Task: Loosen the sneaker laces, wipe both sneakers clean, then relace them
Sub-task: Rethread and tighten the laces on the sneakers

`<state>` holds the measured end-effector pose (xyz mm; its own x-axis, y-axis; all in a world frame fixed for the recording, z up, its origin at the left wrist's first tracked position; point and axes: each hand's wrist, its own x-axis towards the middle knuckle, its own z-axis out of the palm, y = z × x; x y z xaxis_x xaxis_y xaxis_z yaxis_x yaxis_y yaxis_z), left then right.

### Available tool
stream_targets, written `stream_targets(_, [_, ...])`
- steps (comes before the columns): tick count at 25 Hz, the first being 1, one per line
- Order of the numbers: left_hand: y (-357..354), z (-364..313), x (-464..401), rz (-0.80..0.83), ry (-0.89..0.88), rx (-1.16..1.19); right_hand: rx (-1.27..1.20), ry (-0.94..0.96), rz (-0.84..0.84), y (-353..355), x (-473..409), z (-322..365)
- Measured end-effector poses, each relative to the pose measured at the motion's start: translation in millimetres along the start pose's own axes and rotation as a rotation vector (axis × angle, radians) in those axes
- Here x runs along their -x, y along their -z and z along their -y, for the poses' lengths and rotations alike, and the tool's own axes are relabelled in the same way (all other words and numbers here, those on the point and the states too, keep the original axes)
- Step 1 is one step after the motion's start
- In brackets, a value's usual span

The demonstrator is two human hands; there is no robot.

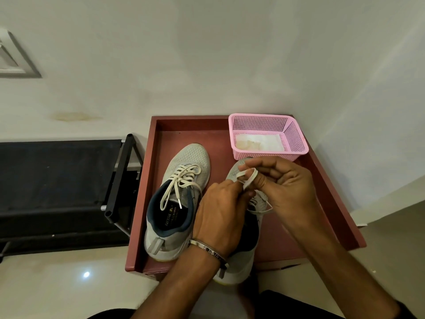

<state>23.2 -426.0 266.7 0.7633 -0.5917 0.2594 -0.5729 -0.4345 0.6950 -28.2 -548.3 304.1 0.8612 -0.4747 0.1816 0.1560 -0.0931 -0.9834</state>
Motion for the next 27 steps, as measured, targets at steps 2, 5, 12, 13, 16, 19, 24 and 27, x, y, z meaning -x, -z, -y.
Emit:
stream_targets(2, [0.7,0.1,-1.6,0.006,0.077,0.114,0.115,-0.045,0.13,10.9,-1.2,-7.2])
stream_targets(5, [5.5,1.8,-5.4,0.034,0.233,0.319,0.377,-0.068,0.222,18.5,1.7,-20.8])
stream_targets(12, [10.5,9.8,-10.6,-0.007,0.468,0.685,0.393,-0.031,0.2,19.2,3.3,-18.7])
stream_targets(13, [11.4,11.3,-11.0,-0.005,0.476,0.715,0.412,-0.028,0.227,18.9,4.7,-19.3])
stream_targets(16, [15.2,10.7,-10.4,0.0,0.457,0.741,0.458,-0.023,0.222,18.9,6.0,-22.7])
stream_targets(19, [16.6,11.9,-9.4,0.011,0.408,0.648,0.418,-0.039,0.186,18.1,4.2,-24.9])
stream_targets(24, [17.9,11.4,-8.5,0.019,0.319,0.49,0.461,-0.095,0.218,16.5,4.4,-30.4])
stream_targets(27, [18.6,6.0,-5.1,-0.033,0.222,0.333,0.454,-0.071,0.28,17.9,4.5,-27.5])
